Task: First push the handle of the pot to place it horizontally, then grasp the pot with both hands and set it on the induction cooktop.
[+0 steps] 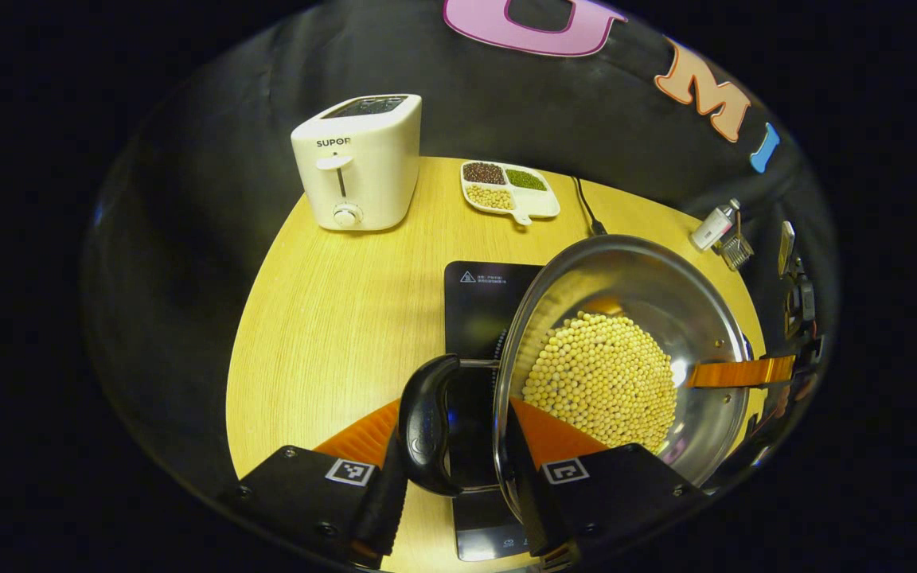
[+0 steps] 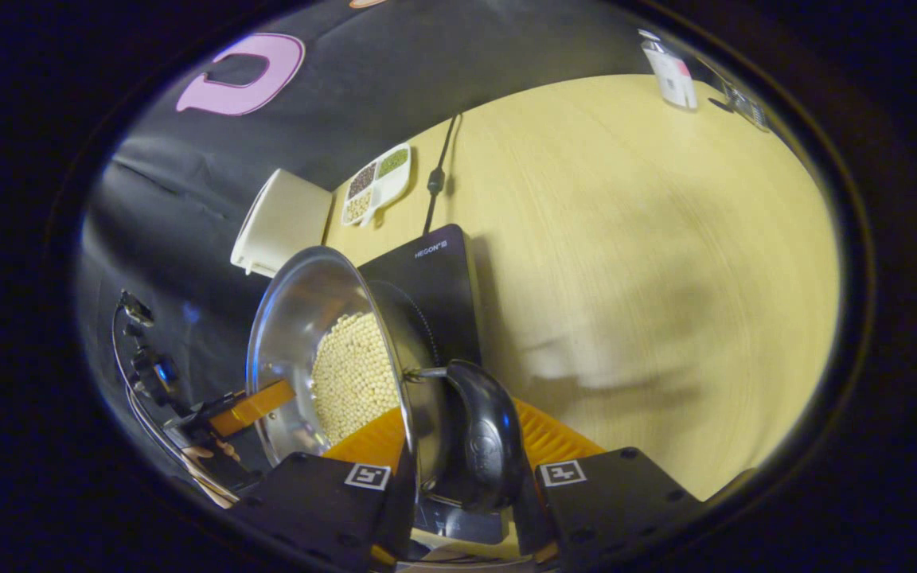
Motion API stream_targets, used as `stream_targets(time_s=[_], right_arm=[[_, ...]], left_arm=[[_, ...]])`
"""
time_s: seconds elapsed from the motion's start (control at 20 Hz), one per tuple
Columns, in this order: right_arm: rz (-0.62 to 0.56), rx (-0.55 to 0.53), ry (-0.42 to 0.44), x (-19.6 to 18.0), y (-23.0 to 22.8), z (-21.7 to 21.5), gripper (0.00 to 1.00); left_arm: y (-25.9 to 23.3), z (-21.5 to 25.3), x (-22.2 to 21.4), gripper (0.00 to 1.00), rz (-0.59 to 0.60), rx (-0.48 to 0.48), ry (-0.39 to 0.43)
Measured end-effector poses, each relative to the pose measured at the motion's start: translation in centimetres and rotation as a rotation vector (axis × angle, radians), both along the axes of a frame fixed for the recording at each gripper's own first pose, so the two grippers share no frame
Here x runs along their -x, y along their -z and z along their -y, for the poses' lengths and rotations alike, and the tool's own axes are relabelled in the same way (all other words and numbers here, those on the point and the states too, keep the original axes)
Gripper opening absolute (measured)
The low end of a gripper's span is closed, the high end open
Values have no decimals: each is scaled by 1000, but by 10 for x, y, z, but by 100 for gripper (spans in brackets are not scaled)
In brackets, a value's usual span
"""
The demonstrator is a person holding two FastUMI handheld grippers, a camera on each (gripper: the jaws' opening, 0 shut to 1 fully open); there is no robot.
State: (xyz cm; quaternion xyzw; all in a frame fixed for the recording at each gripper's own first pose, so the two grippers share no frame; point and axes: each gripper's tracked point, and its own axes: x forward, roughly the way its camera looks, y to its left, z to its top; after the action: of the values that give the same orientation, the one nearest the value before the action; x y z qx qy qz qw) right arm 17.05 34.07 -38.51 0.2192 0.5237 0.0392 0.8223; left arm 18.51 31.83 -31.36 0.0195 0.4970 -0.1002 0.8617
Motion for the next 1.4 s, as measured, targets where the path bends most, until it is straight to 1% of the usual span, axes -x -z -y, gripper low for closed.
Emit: stream_targets(time_s=[0.3,0.35,0.4,0.45,0.5,0.55,0.65,0.7,0.75,0.8,0.85,0.9,0.95,1.0,1.05,1.1,1.2,1.25,1.3,1.35,1.4], right_arm=[[15,-6,-6,-5,2,-3,47],[17,-7,-8,-6,2,-2,55],[20,-9,-9,-6,2,-2,55],[26,-10,-11,-6,2,-2,49],[30,-9,-14,-7,1,-2,55],[34,-10,-16,-7,0,-2,51],[57,-5,-21,-10,-1,-2,51],[78,8,-23,-12,-2,2,59],[101,19,-21,-14,-5,6,55],[129,22,-20,-15,-12,8,70],[169,35,-16,-18,-21,15,80],[216,50,-12,-20,-31,21,90],[264,67,-11,-22,-42,28,92],[310,86,-7,-22,-52,33,92],[348,110,0,-23,-62,42,92],[377,146,10,-21,-71,51,99],[423,239,29,-15,-86,73,99],[448,269,38,-12,-97,82,99],[475,287,47,-7,-110,89,92],[500,293,55,-3,-123,93,92],[527,296,61,3,-136,98,99]], left_arm=[[3,-2,-2,64,17,9,-10],[3,-1,-2,64,19,15,-11],[3,-1,-1,65,28,23,-12],[3,-1,-1,65,32,32,-15],[3,-1,-1,64,38,40,-18],[3,-1,-1,64,40,43,-19],[2,-1,-1,65,47,47,-22],[3,-1,-1,65,50,46,-24],[1,-2,1,66,59,40,-26],[-1,-4,-1,67,84,37,-34],[-5,-8,-6,69,126,24,-47],[-12,-12,-11,78,176,16,-62],[-21,-15,-15,84,230,14,-88],[-33,-17,-17,96,286,28,-117],[-45,-18,-22,98,353,38,-150],[-58,-22,-26,99,423,41,-183],[-80,-27,-30,97,529,28,-233],[-86,-28,-27,96,542,4,-242],[-90,-28,-21,96,540,-25,-240],[-98,-25,-14,97,545,-45,-240],[-108,-16,-11,97,564,-46,-237]])
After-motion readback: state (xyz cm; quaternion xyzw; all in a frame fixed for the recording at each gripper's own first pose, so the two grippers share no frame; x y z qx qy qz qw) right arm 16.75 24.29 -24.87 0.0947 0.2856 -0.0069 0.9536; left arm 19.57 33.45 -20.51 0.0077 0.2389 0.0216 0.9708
